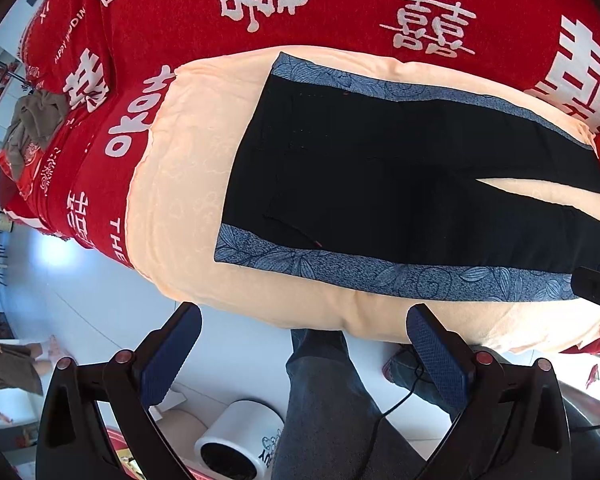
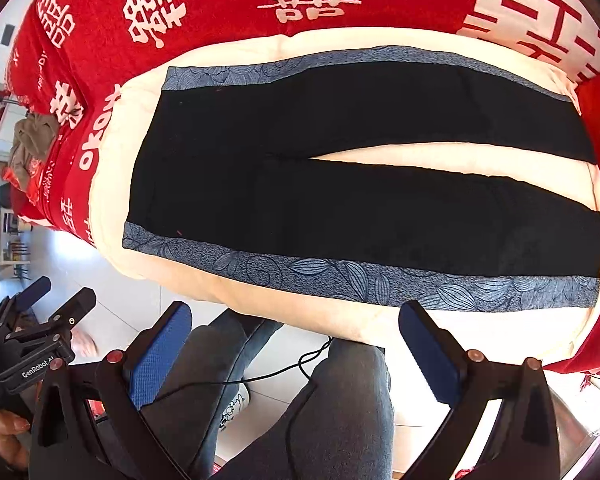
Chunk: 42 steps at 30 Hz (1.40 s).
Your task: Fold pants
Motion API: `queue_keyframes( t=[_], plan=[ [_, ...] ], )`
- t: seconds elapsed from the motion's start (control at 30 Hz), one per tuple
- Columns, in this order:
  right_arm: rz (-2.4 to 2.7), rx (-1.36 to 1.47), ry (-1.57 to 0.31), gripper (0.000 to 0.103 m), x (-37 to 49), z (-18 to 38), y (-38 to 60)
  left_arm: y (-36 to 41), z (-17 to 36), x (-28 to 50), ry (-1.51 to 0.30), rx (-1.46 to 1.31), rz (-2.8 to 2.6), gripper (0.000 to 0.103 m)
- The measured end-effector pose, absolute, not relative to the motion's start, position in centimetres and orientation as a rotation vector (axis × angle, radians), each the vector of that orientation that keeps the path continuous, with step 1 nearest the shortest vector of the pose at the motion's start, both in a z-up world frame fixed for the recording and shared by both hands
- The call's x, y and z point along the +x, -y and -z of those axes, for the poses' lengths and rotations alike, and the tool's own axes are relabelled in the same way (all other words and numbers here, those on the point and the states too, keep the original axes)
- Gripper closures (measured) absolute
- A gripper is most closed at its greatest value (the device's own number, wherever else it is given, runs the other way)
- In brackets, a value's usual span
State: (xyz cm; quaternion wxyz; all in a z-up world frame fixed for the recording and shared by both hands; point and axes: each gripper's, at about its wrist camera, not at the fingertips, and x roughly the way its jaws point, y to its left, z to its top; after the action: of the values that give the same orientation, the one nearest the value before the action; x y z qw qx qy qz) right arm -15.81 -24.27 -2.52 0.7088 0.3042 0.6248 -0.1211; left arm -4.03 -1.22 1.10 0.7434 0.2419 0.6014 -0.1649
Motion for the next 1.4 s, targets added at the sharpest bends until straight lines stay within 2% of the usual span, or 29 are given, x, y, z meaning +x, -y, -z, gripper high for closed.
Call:
queue_keyframes(
  t=[0.63, 1.03, 1.4],
  plan=[
    [0.331, 0.760, -1.369, 0.000, -21.0, 2.5, 26.6, 3.9, -1.8, -7.7, -1.288, 0.611, 0.375, 0.000],
    [0.428, 0.780, -1.401, 0.000, -20.4, 4.2, 24.3, 2.1, 1.3, -6.1, -1.371, 0.613, 0.452, 0.000],
    [0.484, 0.828, -1.387, 0.000, -19.5, 8.5, 22.6, 1.2, 7.2, -3.3, -1.428, 0.644, 0.508, 0.000]
  ],
)
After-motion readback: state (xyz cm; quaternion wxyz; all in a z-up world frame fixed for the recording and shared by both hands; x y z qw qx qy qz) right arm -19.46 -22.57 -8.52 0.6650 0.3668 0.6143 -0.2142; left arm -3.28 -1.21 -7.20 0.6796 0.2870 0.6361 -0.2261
